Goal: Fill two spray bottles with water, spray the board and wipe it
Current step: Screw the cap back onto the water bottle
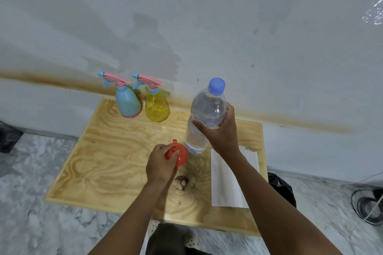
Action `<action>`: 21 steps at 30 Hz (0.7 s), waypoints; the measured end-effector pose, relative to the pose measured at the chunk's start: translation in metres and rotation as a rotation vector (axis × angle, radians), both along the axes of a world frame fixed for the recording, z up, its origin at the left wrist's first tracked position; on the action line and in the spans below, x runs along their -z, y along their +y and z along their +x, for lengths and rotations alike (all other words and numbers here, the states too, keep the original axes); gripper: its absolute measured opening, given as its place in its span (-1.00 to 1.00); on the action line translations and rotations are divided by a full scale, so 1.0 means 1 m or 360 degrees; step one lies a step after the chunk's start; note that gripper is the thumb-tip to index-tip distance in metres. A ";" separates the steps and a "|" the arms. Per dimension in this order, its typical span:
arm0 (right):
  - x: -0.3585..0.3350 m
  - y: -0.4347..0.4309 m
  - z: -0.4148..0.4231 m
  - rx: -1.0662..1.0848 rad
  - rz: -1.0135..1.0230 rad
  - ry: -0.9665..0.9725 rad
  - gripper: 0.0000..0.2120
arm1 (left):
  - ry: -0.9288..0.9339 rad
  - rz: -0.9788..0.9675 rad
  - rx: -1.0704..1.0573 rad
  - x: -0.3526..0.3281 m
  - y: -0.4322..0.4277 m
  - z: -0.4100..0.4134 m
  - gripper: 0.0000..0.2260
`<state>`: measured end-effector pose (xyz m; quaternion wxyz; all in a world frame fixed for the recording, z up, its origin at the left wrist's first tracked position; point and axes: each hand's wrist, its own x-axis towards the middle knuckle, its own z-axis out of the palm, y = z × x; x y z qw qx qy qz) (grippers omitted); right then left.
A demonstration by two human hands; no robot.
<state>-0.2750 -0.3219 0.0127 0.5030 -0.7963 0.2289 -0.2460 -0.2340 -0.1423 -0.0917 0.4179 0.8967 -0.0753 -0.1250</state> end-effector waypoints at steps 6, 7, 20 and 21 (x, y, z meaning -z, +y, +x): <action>-0.005 -0.012 0.011 0.0205 -0.0031 -0.0040 -0.21 | -0.0075 -0.0016 -0.0072 -0.017 -0.019 0.052 -0.72; -0.007 -0.014 0.014 0.0222 -0.0033 -0.0043 -0.21 | -0.0080 0.0007 -0.0058 -0.019 -0.025 0.061 -0.72; -0.007 -0.034 0.062 0.0466 0.0061 0.0003 -0.18 | 0.0011 0.0224 0.0048 -0.003 -0.090 0.124 -0.72; -0.006 -0.034 0.064 0.0474 0.0069 0.0008 -0.18 | 0.0025 0.0216 0.0036 -0.002 -0.091 0.125 -0.72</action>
